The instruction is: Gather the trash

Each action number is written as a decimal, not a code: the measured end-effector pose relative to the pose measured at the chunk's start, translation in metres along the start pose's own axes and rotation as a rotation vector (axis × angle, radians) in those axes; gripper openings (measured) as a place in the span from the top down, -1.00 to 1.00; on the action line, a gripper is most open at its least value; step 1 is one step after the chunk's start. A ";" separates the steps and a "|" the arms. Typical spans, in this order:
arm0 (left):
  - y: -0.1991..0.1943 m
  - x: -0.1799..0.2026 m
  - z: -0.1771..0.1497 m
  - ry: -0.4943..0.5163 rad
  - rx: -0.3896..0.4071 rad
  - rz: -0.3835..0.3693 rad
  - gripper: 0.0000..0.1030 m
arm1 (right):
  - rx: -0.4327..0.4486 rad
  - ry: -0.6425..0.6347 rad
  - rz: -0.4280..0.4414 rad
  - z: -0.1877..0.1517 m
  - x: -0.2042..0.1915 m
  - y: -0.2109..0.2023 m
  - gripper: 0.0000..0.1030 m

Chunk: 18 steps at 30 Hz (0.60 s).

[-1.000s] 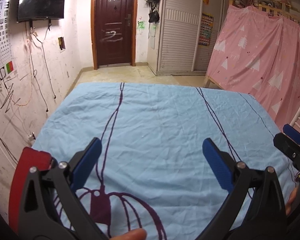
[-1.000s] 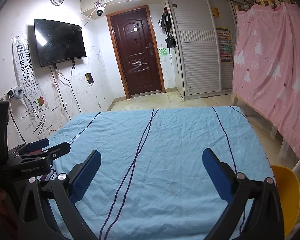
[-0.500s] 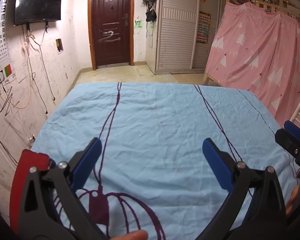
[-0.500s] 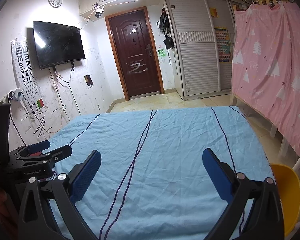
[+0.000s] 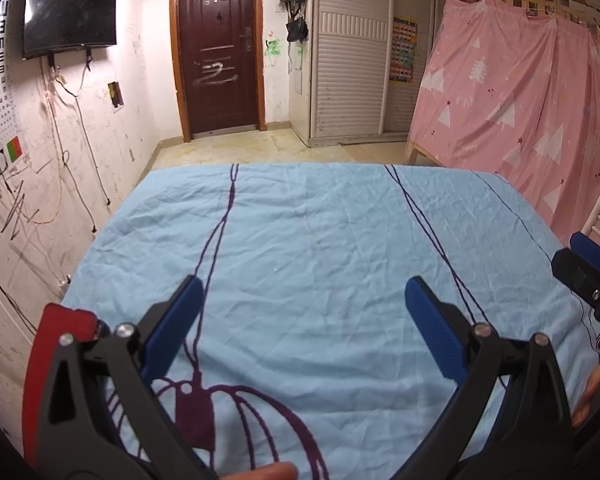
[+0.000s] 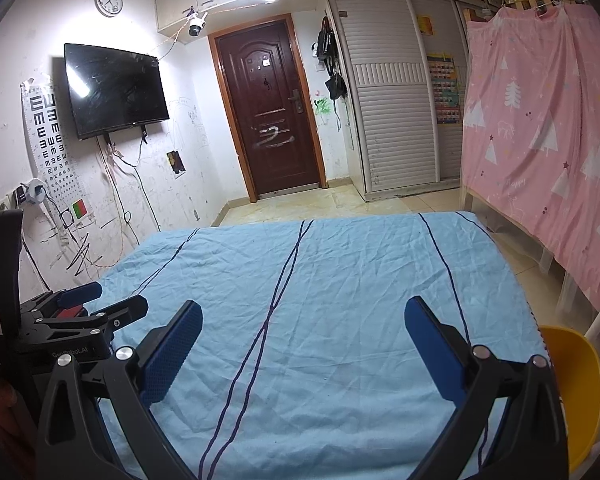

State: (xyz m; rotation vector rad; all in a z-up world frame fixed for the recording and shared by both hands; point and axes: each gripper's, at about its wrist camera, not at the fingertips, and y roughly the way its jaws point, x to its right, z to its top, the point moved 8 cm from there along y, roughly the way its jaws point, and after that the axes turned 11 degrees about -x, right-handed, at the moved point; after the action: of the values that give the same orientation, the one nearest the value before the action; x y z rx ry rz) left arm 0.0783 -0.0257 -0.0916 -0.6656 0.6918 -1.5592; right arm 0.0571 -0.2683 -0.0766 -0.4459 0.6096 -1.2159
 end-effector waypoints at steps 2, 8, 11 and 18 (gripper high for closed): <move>0.001 0.000 0.000 0.004 -0.001 0.002 -0.88 | 0.000 0.000 -0.001 0.000 0.000 -0.001 -0.83; 0.001 -0.001 0.000 0.010 -0.002 0.003 -0.88 | 0.001 0.001 0.000 0.000 0.001 -0.001 -0.83; 0.001 -0.001 0.000 0.010 -0.002 0.003 -0.88 | 0.000 0.000 0.000 0.000 0.001 -0.001 -0.83; 0.001 -0.001 0.000 0.012 -0.003 0.004 -0.88 | 0.001 0.000 0.001 0.000 0.001 -0.001 -0.83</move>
State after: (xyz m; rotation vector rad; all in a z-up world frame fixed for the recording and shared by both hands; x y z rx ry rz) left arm 0.0787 -0.0244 -0.0920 -0.6569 0.7037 -1.5602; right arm 0.0564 -0.2694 -0.0765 -0.4449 0.6094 -1.2157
